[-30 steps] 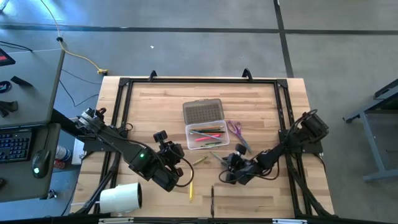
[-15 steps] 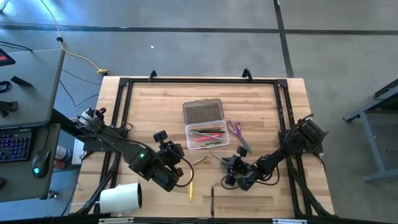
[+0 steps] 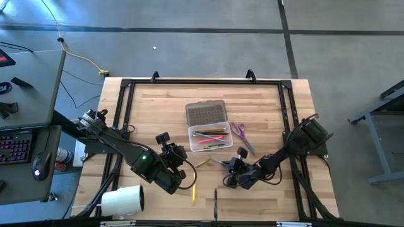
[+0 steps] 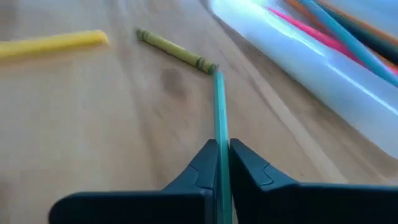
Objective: Pick & place school supplies into a supply box
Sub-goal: Put the blue pencil into the black supply box, then put the yellow crayon into the black supply box
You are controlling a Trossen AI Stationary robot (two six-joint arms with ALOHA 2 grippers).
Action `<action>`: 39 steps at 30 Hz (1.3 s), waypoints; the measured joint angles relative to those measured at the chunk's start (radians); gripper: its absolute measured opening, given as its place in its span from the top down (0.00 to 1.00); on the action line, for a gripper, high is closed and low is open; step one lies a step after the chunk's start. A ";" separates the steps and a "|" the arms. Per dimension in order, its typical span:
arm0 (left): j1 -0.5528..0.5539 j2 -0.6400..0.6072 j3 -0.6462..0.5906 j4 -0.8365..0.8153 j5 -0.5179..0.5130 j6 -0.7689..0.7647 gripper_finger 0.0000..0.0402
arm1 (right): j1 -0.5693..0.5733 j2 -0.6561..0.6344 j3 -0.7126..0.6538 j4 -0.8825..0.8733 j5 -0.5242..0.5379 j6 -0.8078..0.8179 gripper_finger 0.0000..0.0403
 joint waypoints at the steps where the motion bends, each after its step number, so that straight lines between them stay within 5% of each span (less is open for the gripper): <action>1: 0.000 0.000 0.000 0.001 0.000 0.000 0.68 | -0.005 -0.023 0.012 -0.005 -0.005 -0.029 0.98; 10: 0.000 0.000 0.000 0.000 0.000 0.000 0.68 | -0.114 -0.207 0.241 -0.322 -0.012 -0.466 0.99; 15: 0.000 0.000 0.000 0.003 0.000 0.000 0.68 | -0.269 -0.207 0.327 -0.494 -0.100 -0.541 0.99; 18: 0.000 0.000 0.000 0.003 0.001 0.000 0.68 | -0.358 -0.183 0.314 -0.473 -0.210 -0.575 0.99; 28: 0.000 0.000 0.000 -0.001 0.001 0.000 0.68 | -0.448 -0.076 0.250 -0.236 -0.327 -0.651 0.97; 39: 0.000 0.000 0.000 0.000 0.002 0.000 0.68 | -0.466 -0.073 0.250 -0.245 -0.399 -0.608 0.76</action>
